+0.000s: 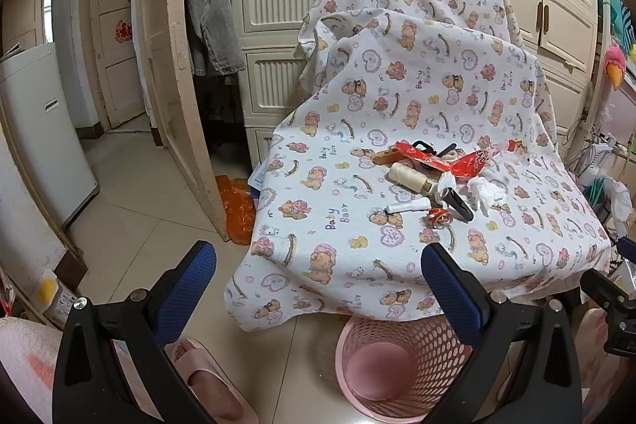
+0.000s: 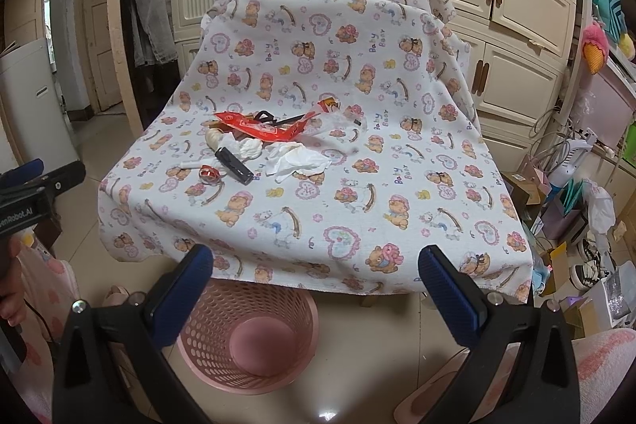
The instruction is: Collect trash
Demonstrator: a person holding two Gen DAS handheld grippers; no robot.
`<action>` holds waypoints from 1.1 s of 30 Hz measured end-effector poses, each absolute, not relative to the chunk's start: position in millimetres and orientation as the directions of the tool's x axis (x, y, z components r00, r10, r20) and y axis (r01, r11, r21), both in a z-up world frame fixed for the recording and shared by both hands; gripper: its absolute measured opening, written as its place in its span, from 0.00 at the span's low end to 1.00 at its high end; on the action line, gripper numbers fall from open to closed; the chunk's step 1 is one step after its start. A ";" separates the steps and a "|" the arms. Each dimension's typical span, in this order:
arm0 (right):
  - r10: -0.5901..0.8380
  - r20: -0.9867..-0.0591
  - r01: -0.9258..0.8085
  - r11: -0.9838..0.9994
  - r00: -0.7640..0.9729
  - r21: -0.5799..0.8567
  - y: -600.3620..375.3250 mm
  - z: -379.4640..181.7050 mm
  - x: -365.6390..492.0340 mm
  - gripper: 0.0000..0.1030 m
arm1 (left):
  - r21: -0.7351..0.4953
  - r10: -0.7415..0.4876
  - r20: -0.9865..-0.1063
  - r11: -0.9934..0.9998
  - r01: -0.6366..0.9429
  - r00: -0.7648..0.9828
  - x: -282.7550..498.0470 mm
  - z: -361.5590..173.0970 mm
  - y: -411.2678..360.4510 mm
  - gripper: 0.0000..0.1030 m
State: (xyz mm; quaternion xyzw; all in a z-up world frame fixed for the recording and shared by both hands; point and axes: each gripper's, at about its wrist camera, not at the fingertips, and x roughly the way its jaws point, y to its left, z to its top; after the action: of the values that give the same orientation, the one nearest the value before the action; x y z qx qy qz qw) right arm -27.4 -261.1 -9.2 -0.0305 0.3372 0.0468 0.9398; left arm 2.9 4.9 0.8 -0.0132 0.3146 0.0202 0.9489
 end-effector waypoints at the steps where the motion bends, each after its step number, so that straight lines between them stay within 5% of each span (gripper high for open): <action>1: 0.068 -0.637 -0.109 0.994 0.768 -0.025 -261.1 -9.3 -27.2 1.00 | -0.012 0.031 -0.598 0.999 -0.047 0.801 2.7 0.8 5.0 0.99; 33: 0.129 -0.623 -0.171 0.985 0.771 -0.008 -252.0 -2.5 -28.8 0.96 | -0.020 0.007 -0.620 1.000 -0.024 0.785 7.2 -7.0 -1.1 0.99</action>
State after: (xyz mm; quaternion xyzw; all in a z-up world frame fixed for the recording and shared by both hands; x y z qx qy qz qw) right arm -28.8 -252.0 -2.5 -0.0320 0.3285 0.0798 0.9406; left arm 7.2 -1.1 -7.0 -0.0135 0.3279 0.0081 0.9446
